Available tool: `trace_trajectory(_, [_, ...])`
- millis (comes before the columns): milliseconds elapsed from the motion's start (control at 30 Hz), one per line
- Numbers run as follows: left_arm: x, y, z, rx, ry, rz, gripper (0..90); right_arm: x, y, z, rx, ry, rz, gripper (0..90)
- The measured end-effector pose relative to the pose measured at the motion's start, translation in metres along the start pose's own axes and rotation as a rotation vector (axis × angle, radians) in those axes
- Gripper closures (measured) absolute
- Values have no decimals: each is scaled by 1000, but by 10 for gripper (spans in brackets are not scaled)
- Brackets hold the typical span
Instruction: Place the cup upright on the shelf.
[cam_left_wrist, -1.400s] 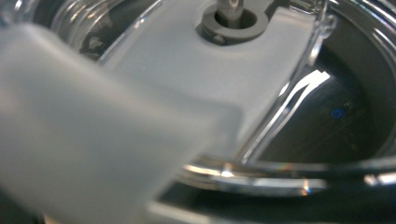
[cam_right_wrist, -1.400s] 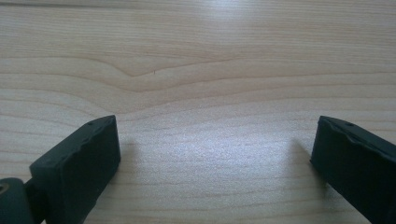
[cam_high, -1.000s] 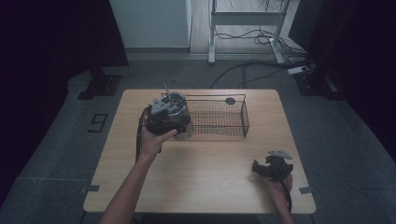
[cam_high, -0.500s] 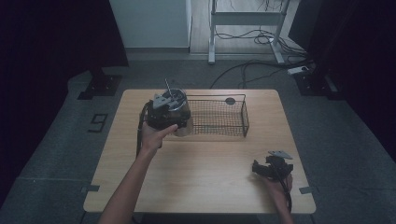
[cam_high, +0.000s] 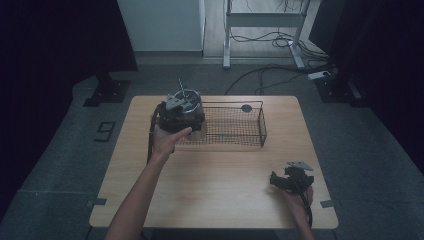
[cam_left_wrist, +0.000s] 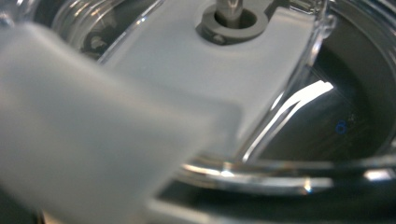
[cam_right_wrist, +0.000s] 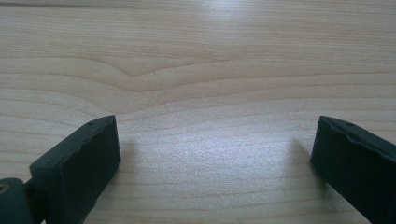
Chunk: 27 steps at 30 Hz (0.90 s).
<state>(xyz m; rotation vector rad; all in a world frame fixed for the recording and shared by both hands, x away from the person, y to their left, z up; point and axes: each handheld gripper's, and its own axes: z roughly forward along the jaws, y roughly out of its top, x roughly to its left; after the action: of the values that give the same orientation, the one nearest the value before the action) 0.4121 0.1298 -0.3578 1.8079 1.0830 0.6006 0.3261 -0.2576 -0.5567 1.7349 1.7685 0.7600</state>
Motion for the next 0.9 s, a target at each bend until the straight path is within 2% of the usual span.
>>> trace_trajectory(300, [7, 6, 5, -6, -13, -28, 40, 0, 0, 0, 0, 0, 0, 10])
trace_trajectory(500, [10, 12, 11, 7, 12, -12, 40, 0, 0, 0, 0, -1, -1, 11])
trace_trajectory(667, [15, 12, 20, 15, 23, -22, 40, 0, 0, 0, 0, -1, 0, 11])
trace_trajectory(800, [22, 14, 26, 20, 23, -45, 40, 0, 0, 0, 0, -1, -1, 11])
trace_trajectory(900, [24, 15, 30, 27, 39, -43, 40, 0, 0, 0, 0, 0, -2, 10])
